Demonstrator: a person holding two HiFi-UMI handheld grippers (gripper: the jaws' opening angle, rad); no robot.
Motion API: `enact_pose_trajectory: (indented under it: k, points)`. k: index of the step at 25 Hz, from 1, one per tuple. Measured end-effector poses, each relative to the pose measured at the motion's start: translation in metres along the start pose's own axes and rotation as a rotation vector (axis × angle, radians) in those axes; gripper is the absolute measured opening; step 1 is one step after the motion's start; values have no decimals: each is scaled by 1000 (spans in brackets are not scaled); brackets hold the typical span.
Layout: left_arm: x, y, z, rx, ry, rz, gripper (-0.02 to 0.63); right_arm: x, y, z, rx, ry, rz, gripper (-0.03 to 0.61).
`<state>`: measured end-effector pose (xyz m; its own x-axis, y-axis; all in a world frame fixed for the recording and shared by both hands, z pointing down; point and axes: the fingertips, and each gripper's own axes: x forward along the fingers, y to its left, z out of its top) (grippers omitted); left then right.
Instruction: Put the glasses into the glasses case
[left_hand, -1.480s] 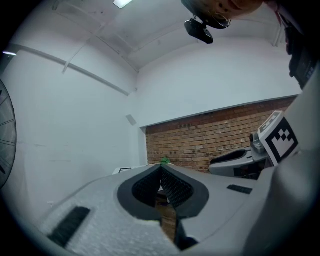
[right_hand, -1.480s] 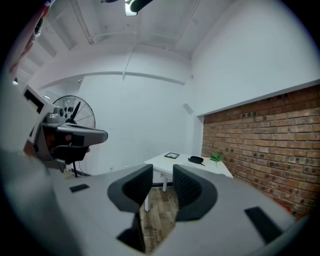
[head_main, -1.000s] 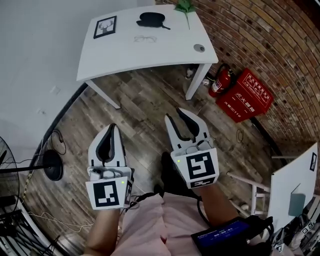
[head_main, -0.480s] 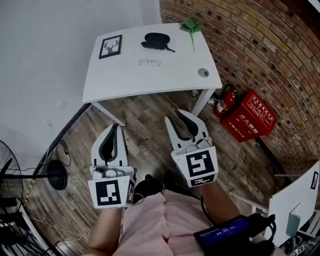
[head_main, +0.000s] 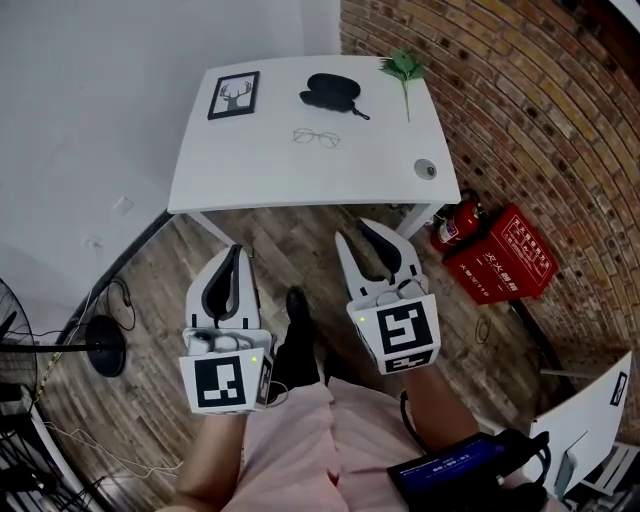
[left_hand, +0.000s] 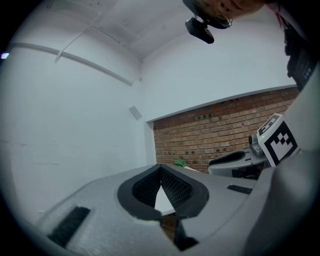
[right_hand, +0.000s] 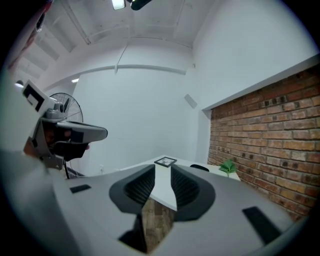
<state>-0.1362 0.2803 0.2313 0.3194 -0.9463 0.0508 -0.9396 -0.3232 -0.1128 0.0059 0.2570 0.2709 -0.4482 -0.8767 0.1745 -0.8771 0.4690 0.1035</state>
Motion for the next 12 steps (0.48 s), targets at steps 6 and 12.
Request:
enact_pose_trajectory:
  k: [6,12]
  points:
    - [57,22,-29,-18,35,-29,5,55,-14,-16,-2,49,6,104]
    - [131,51,-59,-56,99,-58,4,124,-35,-37,19,112,10,104]
